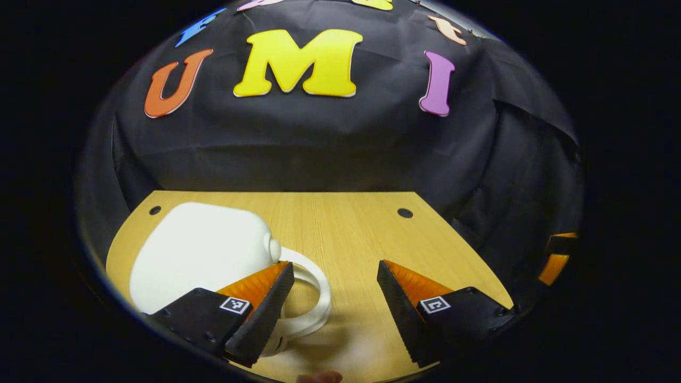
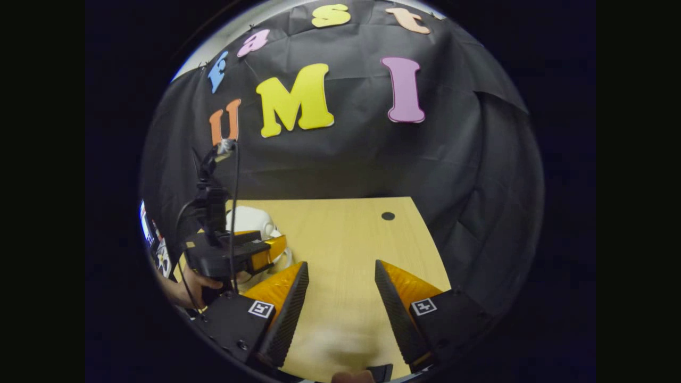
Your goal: First open the suitcase, pack the skin care products into it, and then close the suitcase.
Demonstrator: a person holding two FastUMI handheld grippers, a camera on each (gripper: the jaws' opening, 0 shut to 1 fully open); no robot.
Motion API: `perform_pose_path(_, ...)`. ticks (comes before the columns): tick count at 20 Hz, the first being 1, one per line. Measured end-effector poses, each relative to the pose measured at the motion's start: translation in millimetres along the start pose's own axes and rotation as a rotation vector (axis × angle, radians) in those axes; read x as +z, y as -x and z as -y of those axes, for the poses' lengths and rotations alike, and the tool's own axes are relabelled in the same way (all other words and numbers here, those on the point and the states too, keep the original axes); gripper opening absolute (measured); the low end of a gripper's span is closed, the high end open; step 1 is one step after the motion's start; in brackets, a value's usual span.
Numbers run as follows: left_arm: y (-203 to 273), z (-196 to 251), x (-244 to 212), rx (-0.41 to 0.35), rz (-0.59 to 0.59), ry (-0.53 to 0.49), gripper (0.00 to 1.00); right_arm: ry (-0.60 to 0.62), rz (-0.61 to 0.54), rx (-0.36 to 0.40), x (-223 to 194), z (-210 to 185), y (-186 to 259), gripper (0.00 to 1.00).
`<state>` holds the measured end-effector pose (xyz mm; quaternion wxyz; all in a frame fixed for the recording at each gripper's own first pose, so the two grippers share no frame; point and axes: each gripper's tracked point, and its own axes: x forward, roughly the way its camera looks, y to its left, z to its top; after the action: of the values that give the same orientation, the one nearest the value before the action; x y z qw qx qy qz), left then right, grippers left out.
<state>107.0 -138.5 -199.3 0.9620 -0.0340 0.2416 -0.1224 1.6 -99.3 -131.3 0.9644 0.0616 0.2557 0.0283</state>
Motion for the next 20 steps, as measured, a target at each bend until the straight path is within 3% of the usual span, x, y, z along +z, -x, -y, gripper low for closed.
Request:
perform_pose_path(5,75,-40,106,0.087,0.24,0.005,1.0,-0.004,0.163,0.028,77,-53,-3,0.75)
perform_pose_path(10,134,-76,173,0.213,0.403,-0.032,0.98,0.023,0.362,-0.035,143,-78,10,0.75)
perform_pose_path(13,156,-85,182,0.227,0.45,-0.043,0.97,0.018,0.426,-0.047,157,-96,14,0.75)
perform_pose_path(20,176,-92,174,0.237,0.438,-0.014,0.97,0.036,0.432,-0.026,152,-119,15,0.75)
